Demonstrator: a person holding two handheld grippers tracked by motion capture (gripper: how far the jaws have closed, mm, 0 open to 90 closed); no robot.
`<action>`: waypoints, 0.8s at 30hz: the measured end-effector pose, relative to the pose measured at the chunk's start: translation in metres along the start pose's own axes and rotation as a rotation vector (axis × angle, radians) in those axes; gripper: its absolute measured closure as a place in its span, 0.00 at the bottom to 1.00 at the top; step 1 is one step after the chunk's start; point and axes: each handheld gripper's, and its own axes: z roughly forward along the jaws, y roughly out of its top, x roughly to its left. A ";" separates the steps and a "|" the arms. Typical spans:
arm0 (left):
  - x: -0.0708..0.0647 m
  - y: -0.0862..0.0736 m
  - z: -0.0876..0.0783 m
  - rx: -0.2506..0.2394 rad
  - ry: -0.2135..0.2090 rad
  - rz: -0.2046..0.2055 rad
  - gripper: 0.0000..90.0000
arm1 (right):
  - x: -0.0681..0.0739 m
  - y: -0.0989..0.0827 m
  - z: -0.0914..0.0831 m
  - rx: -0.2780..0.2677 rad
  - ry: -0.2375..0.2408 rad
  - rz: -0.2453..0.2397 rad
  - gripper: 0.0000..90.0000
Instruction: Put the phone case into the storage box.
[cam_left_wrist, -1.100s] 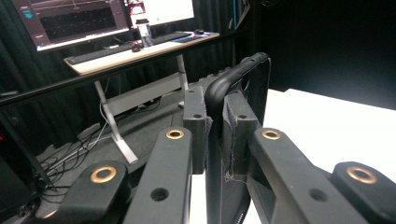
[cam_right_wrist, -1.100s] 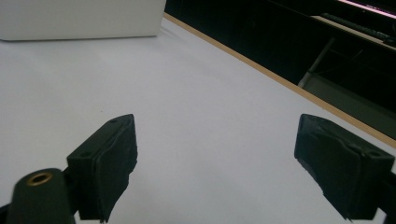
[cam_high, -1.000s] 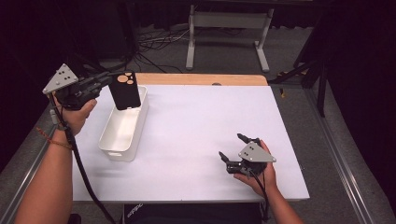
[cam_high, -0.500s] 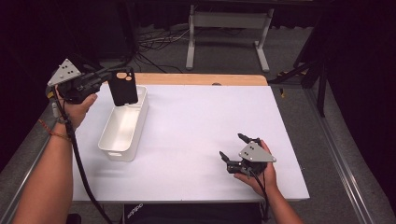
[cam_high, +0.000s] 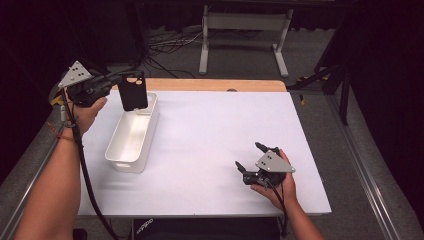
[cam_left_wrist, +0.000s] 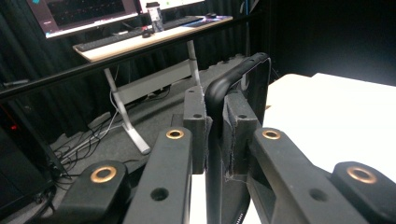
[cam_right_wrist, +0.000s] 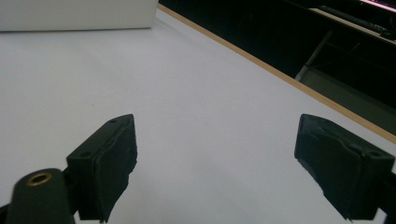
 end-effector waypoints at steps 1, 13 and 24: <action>0.001 0.000 0.001 0.002 0.003 0.004 0.91 | 0.000 0.000 0.000 0.002 0.001 0.000 0.16; 0.004 -0.007 0.013 0.013 -0.001 0.006 0.91 | -0.002 -0.001 0.002 0.016 0.009 0.001 0.16; 0.012 -0.022 0.028 0.016 -0.033 0.004 0.91 | -0.001 -0.002 0.005 0.036 0.010 0.003 0.16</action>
